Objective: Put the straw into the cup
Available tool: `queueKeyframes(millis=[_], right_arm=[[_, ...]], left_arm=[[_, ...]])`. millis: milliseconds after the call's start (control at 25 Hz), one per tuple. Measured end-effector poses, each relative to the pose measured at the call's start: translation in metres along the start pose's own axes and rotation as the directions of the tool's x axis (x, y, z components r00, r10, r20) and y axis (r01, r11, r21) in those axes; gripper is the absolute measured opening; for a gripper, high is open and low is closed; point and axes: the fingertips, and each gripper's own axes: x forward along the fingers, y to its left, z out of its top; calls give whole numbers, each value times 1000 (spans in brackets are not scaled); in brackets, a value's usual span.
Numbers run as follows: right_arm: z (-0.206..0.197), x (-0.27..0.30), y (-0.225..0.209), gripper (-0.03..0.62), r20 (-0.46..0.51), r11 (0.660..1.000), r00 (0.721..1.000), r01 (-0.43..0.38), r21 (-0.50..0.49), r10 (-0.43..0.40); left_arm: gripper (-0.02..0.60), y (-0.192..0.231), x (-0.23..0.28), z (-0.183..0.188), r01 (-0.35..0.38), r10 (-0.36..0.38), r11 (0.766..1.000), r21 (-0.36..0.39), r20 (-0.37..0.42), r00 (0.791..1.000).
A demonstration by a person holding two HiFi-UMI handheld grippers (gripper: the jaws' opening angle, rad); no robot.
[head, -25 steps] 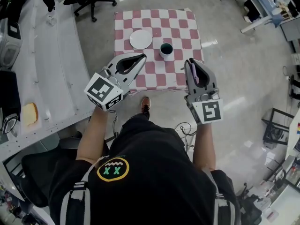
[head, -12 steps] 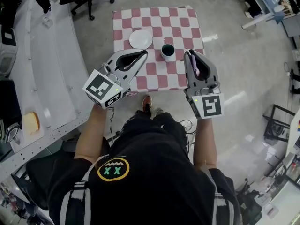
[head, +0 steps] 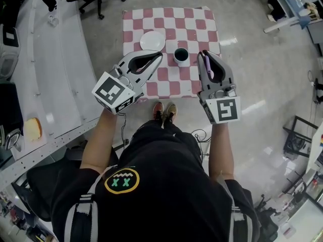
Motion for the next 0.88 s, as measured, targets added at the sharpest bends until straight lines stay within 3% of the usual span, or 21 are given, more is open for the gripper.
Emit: queueKeyframes(millis=[600,880], right_arm=[[-39,34,-21,58,49,998,998,-30,58,27],[-78,47,-26,57,8,997,999,-36,62,35]], left_arm=[[17,-1,16,-10,-40,40,999,3,-27,999],[17,0,23,-14,-50,50,999,2,-29,998]])
